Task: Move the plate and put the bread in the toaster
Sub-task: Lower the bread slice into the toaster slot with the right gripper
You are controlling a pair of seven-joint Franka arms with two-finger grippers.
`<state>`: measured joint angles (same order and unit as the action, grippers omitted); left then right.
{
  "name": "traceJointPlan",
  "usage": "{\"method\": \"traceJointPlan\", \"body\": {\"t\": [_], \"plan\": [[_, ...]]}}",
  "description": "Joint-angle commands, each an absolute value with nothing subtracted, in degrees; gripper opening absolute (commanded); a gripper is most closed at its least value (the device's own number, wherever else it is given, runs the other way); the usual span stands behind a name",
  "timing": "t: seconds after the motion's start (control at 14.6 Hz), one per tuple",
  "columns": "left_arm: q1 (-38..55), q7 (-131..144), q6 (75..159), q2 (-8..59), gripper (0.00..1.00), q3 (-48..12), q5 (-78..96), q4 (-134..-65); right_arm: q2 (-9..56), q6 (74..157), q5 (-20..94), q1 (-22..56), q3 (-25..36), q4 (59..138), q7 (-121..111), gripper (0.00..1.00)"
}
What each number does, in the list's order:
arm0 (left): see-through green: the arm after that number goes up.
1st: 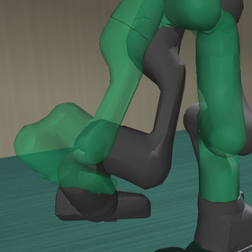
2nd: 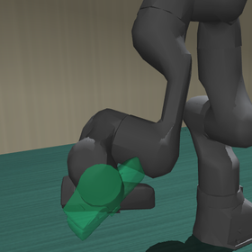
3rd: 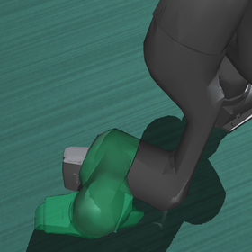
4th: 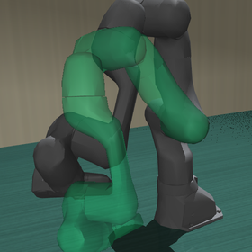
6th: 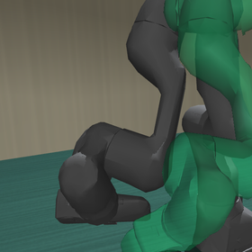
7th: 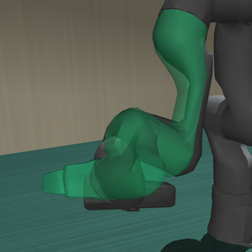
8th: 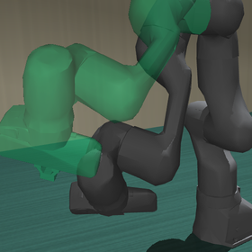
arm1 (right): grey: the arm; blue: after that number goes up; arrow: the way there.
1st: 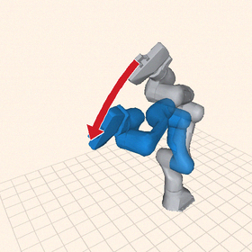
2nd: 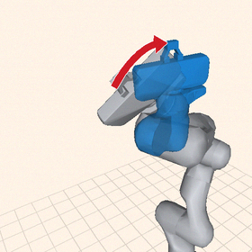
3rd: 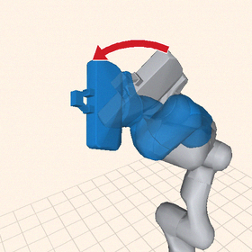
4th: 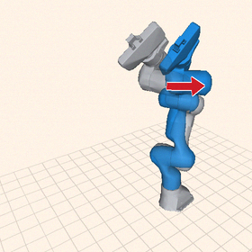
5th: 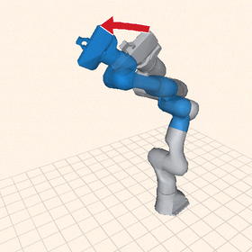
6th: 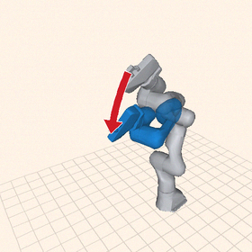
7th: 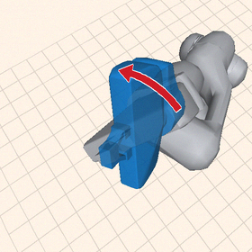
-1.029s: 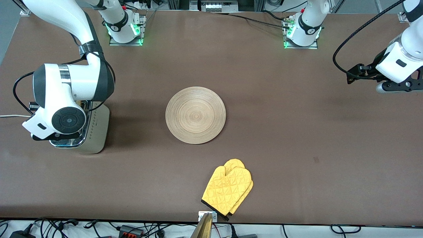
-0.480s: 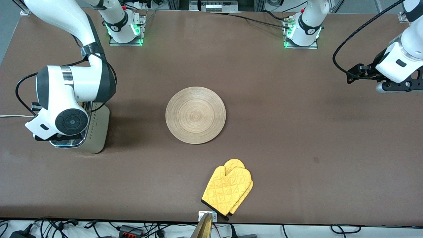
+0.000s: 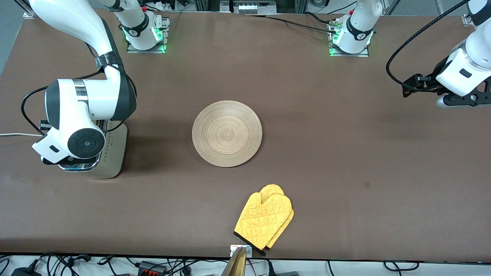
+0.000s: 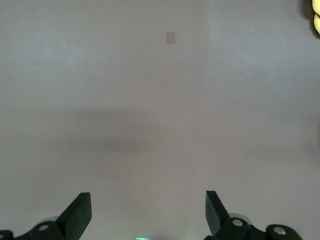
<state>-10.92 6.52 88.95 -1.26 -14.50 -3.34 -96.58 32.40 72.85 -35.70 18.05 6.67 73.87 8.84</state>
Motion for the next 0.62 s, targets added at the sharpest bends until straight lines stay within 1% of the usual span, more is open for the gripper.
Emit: {"method": "traceJointPlan", "body": {"t": [0.0, 0.55], "plan": [[-10.99, 5.36, 88.95, -2.72, 1.0, -14.24, -2.02, -97.73, 32.7, 74.08, -35.24, 17.76, 6.33, 73.21, 9.93, 0.0], [-11.07, 5.36, 88.86, -2.72, 1.0, -14.24, -2.02, -97.73, 33.22, 77.25, -35.33, 17.49, 6.59, 72.95, 9.76, 0.0]]}}
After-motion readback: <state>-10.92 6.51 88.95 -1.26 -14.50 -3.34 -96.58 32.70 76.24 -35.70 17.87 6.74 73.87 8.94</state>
